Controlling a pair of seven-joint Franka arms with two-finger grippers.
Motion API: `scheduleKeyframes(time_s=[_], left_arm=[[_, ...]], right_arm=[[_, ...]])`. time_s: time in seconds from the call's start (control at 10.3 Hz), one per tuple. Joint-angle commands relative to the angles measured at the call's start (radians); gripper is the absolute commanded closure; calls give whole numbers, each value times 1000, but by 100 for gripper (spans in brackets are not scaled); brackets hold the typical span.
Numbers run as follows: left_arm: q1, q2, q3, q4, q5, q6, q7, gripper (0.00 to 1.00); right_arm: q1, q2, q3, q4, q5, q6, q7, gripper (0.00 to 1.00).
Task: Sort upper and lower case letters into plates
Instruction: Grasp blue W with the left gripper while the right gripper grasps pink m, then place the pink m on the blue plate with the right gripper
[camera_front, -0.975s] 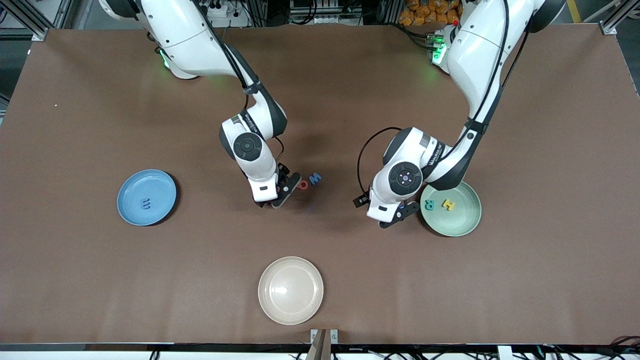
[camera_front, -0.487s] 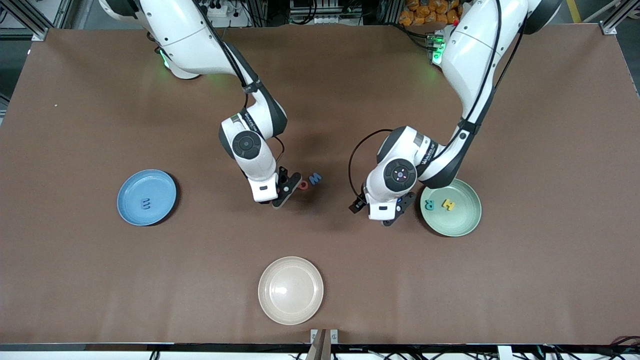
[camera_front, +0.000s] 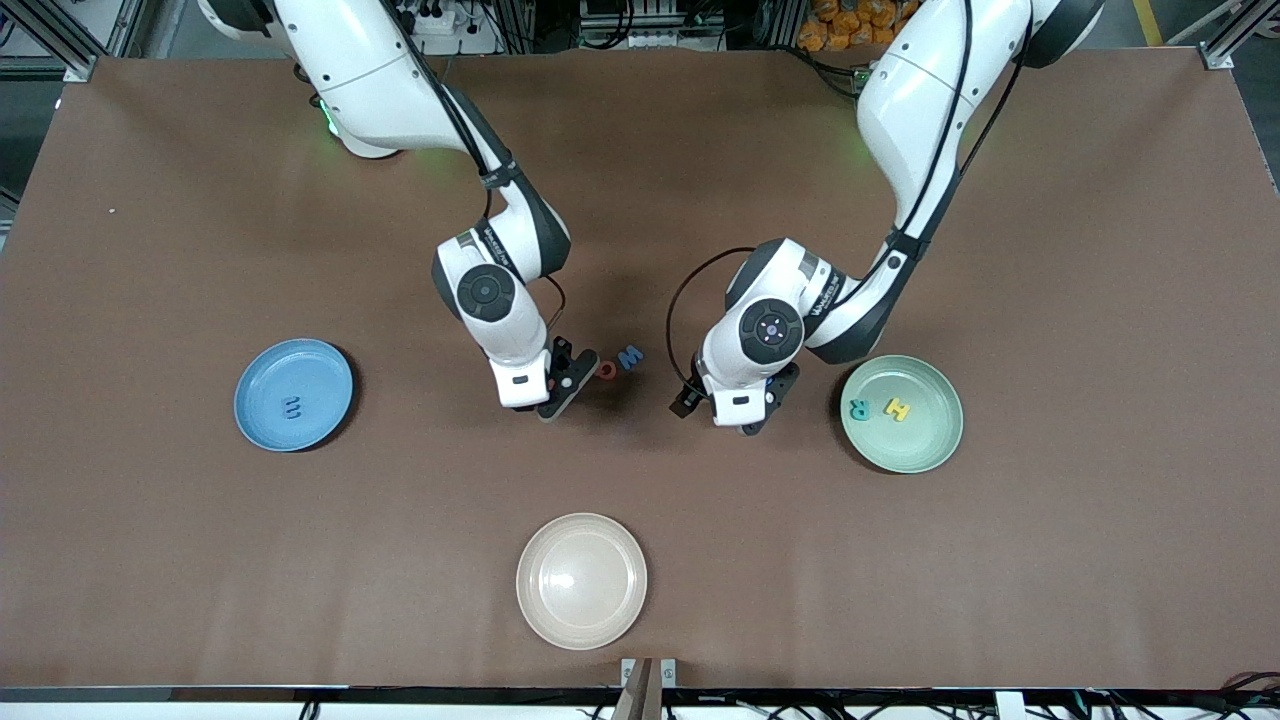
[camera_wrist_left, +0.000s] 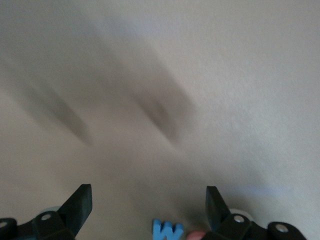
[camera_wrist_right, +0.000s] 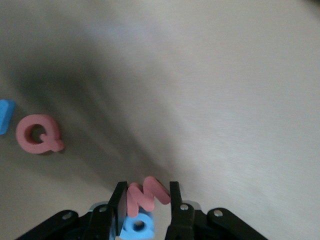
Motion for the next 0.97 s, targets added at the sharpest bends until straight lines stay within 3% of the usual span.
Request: scheduleKeyframes(time_s=[0.0, 0.19, 0.29, 0.49, 0.78, 0.88], left_arm=[[-48, 8, 10, 8, -33, 18, -19, 0], [-96, 32, 12, 8, -25, 58, -1, 0], [-142, 39, 19, 6, -9, 61, 6, 0], [-151, 58, 20, 8, 62, 59, 23, 0], [-165, 80, 21, 9, 65, 59, 81, 0], [-173, 89, 21, 31, 64, 59, 72, 0]], right_arm=[[-107, -48, 8, 71, 15, -132, -6, 100], [-224, -81, -7, 79, 13, -230, -8, 100], [-334, -79, -7, 76, 9, -253, -23, 100], [-450, -83, -9, 56, 4, -291, -77, 100], [-489, -102, -79, 56, -60, -382, -75, 100], [-492, -100, -99, 56, -60, -403, -77, 90]])
